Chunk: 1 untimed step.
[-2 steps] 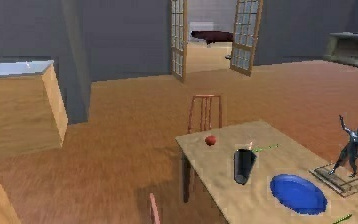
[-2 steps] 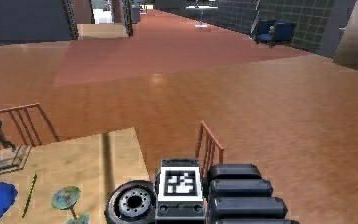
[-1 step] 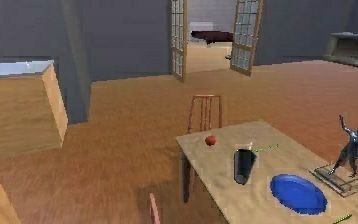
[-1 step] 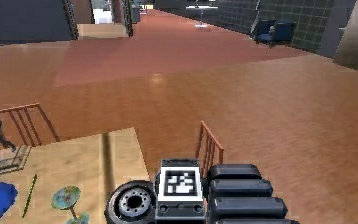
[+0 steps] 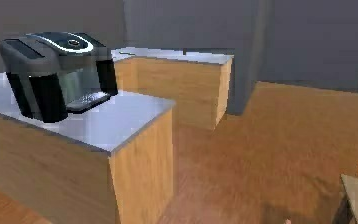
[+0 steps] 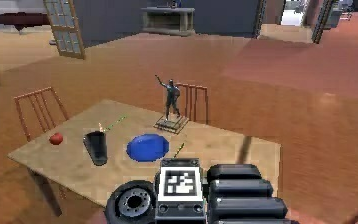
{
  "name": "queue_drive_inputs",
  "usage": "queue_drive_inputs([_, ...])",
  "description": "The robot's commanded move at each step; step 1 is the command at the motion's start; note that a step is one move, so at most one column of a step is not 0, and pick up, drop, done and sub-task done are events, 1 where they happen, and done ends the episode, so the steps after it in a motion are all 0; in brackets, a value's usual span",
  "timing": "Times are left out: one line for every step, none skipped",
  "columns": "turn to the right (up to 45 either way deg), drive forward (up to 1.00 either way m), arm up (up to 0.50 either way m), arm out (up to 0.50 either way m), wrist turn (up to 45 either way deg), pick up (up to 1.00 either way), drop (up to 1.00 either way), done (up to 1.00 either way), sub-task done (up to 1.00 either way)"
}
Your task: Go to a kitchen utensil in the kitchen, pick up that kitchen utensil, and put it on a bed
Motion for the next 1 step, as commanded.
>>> queue_drive_inputs([-45.0, 0.0, 0.0, 0.0, 0.0, 0.0, 0.0, 0.0, 0.0])
